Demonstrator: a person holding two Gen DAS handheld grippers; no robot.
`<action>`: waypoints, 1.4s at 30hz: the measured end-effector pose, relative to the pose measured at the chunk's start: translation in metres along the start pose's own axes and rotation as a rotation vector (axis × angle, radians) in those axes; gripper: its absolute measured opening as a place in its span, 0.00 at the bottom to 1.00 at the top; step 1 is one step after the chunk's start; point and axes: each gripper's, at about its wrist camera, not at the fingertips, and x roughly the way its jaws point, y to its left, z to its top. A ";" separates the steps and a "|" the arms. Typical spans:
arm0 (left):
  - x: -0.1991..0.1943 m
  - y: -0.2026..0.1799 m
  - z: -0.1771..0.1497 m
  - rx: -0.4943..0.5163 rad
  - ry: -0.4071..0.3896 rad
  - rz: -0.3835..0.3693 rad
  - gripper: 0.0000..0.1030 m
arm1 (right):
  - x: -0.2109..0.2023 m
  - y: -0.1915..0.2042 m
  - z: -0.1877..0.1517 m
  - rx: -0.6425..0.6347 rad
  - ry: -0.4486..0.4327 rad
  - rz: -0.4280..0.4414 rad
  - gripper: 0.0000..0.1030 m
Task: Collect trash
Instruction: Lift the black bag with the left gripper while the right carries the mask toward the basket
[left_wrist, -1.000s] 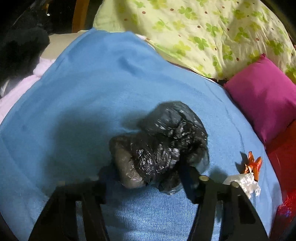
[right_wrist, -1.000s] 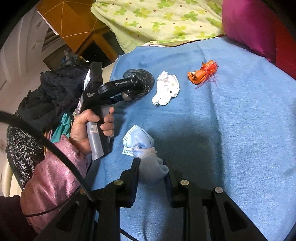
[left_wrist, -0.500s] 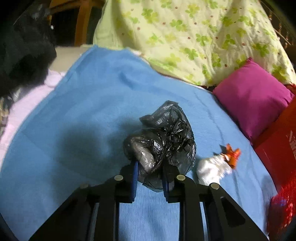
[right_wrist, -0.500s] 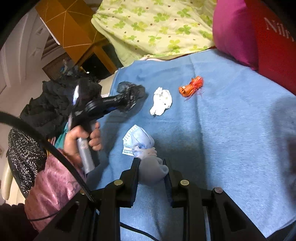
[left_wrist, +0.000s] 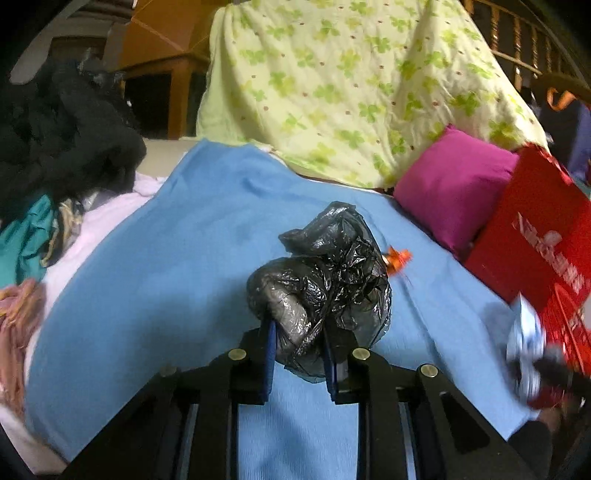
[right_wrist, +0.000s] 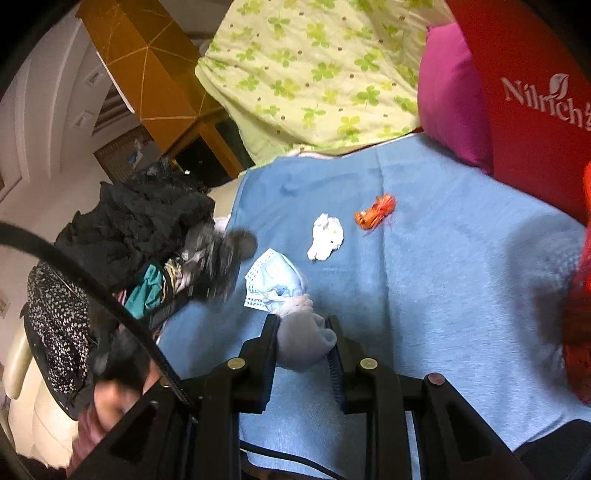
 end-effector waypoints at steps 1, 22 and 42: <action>-0.007 -0.003 -0.002 0.006 -0.008 0.003 0.22 | -0.005 0.000 0.001 -0.003 -0.007 -0.001 0.26; -0.104 -0.082 0.014 0.134 -0.109 0.050 0.23 | -0.101 -0.010 0.006 0.015 -0.187 0.018 0.26; -0.113 -0.119 0.009 0.203 -0.100 0.057 0.23 | -0.125 -0.013 0.003 0.003 -0.241 0.030 0.26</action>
